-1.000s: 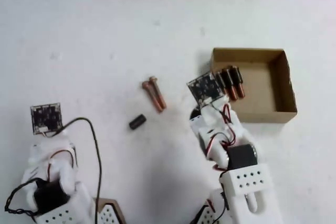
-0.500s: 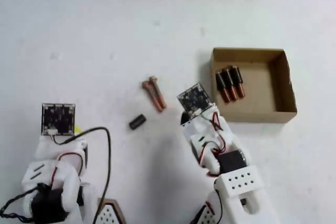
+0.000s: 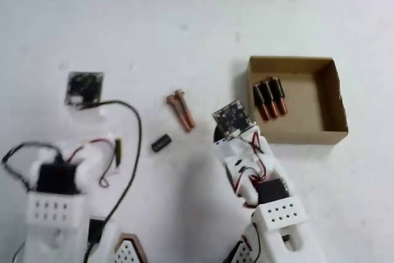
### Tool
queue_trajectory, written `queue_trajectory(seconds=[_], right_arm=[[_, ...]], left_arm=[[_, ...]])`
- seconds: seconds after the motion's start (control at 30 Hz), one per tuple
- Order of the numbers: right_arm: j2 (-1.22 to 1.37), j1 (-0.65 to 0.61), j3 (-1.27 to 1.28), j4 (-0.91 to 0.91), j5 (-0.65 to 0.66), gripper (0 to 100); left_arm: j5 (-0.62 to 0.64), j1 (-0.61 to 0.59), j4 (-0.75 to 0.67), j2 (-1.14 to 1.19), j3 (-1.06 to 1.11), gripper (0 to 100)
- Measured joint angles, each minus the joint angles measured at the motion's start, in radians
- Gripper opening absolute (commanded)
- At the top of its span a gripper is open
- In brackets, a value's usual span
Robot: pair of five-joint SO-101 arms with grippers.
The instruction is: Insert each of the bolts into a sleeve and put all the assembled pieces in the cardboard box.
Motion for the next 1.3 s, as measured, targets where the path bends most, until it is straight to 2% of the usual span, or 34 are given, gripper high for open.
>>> queue_trajectory(seconds=[0.17,0.67,1.0,1.3], right_arm=[[0.0,0.006,0.034,-0.002,0.0,1.7],[-0.003,0.009,0.078,-0.006,0.0,1.7],[-0.003,0.009,0.08,-0.006,0.0,1.7],[-0.003,0.009,0.08,-0.006,0.0,1.7]], left_arm=[[0.135,0.104,-0.072,0.204,-0.087,2],[0.396,0.327,-0.221,0.796,-0.365,2],[0.572,0.333,-0.5,1.077,-0.43,2],[0.589,0.245,-0.603,1.12,-0.431,3]])
